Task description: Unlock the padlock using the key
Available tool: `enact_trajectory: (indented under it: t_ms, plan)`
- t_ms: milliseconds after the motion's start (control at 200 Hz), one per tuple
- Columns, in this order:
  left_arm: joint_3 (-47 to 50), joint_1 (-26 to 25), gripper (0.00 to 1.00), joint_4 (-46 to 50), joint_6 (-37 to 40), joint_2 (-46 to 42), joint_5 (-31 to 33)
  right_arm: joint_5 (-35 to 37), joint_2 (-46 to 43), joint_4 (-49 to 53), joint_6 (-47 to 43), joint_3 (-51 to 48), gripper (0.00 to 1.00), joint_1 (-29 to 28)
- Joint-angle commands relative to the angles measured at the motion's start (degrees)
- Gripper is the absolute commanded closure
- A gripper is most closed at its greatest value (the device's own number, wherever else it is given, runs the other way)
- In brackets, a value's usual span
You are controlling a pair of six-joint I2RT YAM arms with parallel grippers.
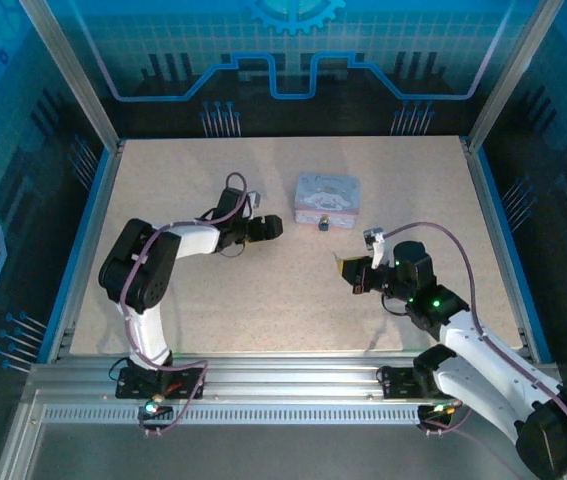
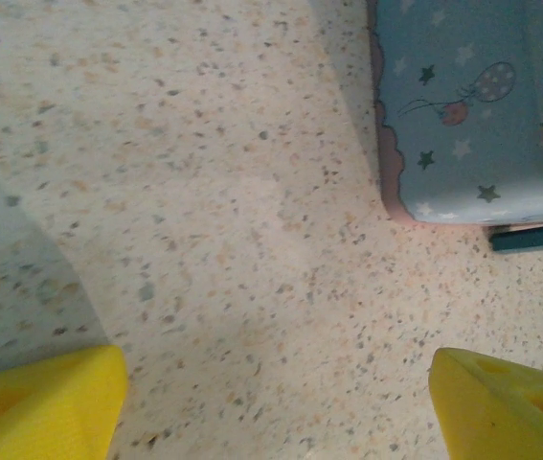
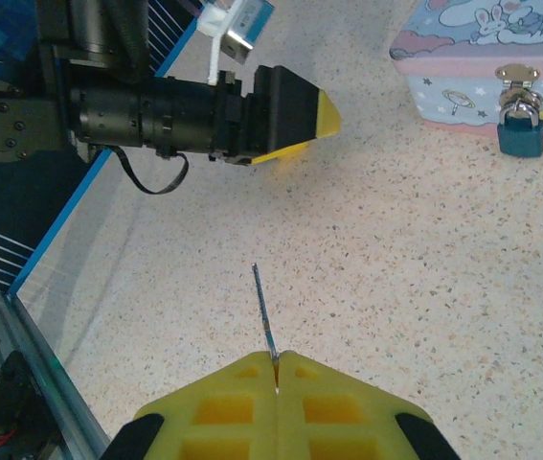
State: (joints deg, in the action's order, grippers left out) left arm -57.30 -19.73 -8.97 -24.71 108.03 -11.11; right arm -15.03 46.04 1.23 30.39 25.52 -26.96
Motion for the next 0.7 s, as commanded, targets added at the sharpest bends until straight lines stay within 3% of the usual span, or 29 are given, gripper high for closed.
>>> enact_trajectory:
  t_ms: [0, 90, 250, 420, 695]
  plan:
    - [0.5, 1.0, 0.16, 3.0, -0.5, -2.5, 0.0, 0.4, 0.9, -1.4, -0.1, 2.1, 1.00, 0.4]
    - [-1.5, 1.0, 0.15, 3.4, -0.6, -2.8, -1.5, -2.9, 3.5, -3.7, 1.3, 2.8, 1.00, 3.8]
    - [-4.7, 0.9, 0.15, 3.1, -1.2, -2.7, -3.7, -14.0, 13.9, -14.0, 5.2, 4.6, 1.00, 15.9]
    - [-9.7, 0.7, 0.15, 2.9, -2.2, -1.2, -7.1, -17.1, 27.7, -18.3, 3.5, 12.1, 1.00, 24.0]
    - [-20.8, -0.3, 0.15, 5.1, -3.1, 6.8, -10.4, -20.3, 47.9, -33.4, 8.7, 22.2, 1.00, 28.2]
